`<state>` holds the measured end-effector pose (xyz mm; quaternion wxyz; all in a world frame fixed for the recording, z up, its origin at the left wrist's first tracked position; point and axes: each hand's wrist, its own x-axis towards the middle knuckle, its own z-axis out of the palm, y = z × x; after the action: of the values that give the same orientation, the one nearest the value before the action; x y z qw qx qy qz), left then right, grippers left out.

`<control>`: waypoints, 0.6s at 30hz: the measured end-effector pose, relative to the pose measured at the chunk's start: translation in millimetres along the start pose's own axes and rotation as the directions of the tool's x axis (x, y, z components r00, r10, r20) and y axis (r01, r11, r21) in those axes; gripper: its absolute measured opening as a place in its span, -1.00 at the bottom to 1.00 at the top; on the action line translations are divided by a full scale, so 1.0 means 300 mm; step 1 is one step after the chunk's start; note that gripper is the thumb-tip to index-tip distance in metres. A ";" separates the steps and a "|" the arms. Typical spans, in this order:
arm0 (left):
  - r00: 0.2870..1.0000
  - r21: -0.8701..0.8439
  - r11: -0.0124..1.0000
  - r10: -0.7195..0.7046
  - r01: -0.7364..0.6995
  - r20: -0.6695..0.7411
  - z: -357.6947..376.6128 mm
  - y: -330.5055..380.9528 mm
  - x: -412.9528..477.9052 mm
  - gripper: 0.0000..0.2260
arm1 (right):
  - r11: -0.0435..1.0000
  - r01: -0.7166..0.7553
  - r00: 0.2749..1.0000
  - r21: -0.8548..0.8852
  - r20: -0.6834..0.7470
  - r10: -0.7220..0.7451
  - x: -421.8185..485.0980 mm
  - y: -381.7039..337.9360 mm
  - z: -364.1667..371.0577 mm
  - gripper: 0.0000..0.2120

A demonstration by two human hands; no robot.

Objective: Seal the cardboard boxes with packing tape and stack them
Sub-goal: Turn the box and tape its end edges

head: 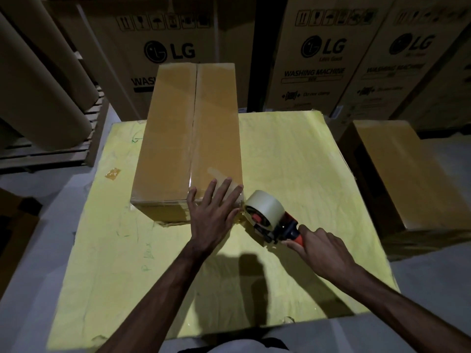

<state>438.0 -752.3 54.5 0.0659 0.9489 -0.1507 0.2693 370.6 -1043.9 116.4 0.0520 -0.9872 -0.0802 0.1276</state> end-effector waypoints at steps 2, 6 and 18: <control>1.000 0.011 1.000 0.006 -0.006 -0.001 0.002 0.001 -0.005 -0.51 | 0.999 -0.028 0.999 0.017 0.024 0.028 -0.010 -0.010 -0.015 -0.37; 1.000 0.026 1.000 0.018 -0.017 -0.022 0.003 0.014 -0.005 -0.50 | 0.985 -0.123 0.987 0.119 0.122 0.108 -0.005 -0.016 -0.049 -0.46; 0.988 -0.018 0.989 -0.149 0.150 0.041 0.000 -0.155 0.153 -0.42 | 0.519 -0.531 0.844 0.670 0.473 0.253 -0.122 0.130 -0.039 -0.44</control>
<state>490.1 -720.0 76.9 0.0929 0.9619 -0.0833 0.2432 344.4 -1089.6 131.9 0.4307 -0.8210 0.2044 0.3141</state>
